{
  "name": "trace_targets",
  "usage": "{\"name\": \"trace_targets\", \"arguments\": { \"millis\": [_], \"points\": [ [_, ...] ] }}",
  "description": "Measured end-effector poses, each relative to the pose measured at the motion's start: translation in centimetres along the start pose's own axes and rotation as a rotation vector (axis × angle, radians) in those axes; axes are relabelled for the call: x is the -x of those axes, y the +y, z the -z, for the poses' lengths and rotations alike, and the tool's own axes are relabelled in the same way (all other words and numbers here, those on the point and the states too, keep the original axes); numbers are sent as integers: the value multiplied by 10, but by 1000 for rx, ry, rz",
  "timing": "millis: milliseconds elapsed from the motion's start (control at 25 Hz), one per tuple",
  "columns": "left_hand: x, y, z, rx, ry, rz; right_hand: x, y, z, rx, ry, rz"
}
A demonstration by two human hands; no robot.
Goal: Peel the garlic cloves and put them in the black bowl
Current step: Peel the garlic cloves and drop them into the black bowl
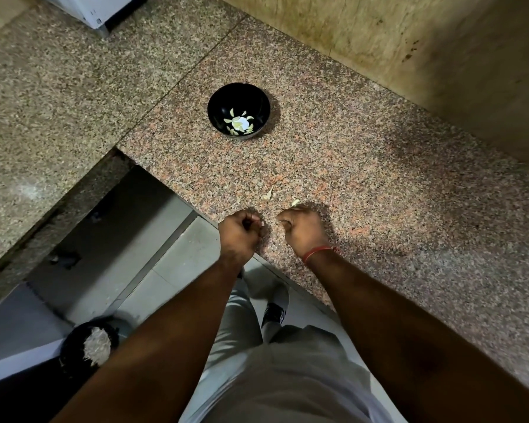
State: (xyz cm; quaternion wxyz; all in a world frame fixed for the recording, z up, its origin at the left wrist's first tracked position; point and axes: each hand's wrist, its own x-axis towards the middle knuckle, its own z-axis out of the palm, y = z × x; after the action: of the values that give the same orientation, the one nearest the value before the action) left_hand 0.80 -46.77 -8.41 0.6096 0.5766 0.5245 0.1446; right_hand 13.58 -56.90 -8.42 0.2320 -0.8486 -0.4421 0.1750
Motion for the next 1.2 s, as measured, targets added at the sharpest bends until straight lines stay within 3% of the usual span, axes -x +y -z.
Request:
{"name": "trace_targets", "arguments": {
  "millis": [320, 600, 760, 880, 1200],
  "points": [
    [-3, -15, 7, -96, 28, -74, 9, -15, -10, 24, -57, -18],
    [10, -41, 73, 79, 254, -3, 24, -85, -59, -382, 138, -237],
    [24, -64, 144, 212, 338, 44, 20, -151, -101, -784, -27, -418],
    [37, -83, 201, 321, 400, 82, 29, -207, -132, -974, -122, -397],
    [87, -170, 364, 556, 603, 194, 68, -345, -252, -906, -455, -330]
  ]
}}
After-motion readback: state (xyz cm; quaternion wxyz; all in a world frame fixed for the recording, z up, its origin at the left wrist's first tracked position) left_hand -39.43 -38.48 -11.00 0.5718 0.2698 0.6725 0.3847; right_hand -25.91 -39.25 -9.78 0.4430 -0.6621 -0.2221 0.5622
